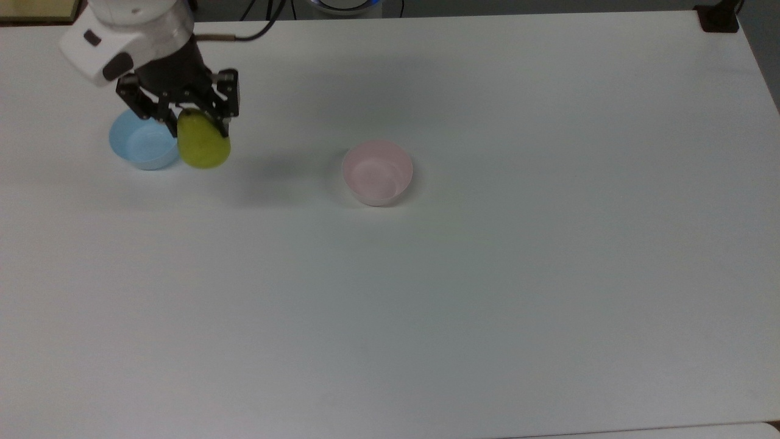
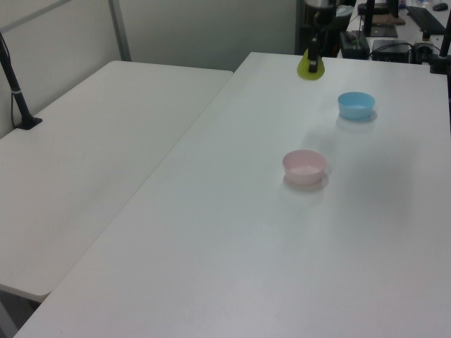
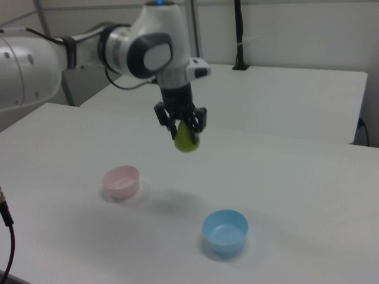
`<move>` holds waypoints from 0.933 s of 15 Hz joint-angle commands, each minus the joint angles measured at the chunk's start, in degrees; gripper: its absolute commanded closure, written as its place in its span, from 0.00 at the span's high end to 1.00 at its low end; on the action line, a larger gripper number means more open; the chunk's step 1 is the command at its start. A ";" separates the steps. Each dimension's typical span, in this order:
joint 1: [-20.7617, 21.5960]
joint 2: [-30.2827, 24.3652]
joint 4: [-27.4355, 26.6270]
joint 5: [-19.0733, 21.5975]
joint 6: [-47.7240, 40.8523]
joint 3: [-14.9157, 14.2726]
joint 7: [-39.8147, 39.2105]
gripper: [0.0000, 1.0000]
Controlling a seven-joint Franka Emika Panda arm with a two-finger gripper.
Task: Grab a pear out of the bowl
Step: 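Lower the pear onto the table beside the blue bowl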
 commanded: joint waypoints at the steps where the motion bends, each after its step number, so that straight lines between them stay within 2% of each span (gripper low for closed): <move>1: 0.54 -1.32 -10.59 -0.61 10.28 -0.81 -0.89 0.00; 4: 0.54 -1.50 -15.97 -2.45 13.98 -0.90 -2.20 0.00; 8: 0.45 -2.03 -24.31 -2.64 20.66 -0.90 -4.06 0.00; 12: 0.45 -1.24 -27.14 -2.55 25.06 -0.90 -3.27 0.00; 13: 0.37 -1.24 -26.97 -2.11 24.89 -0.90 -3.00 0.12; 14: 0.10 -1.15 -26.79 -1.76 24.45 -0.90 -2.74 0.40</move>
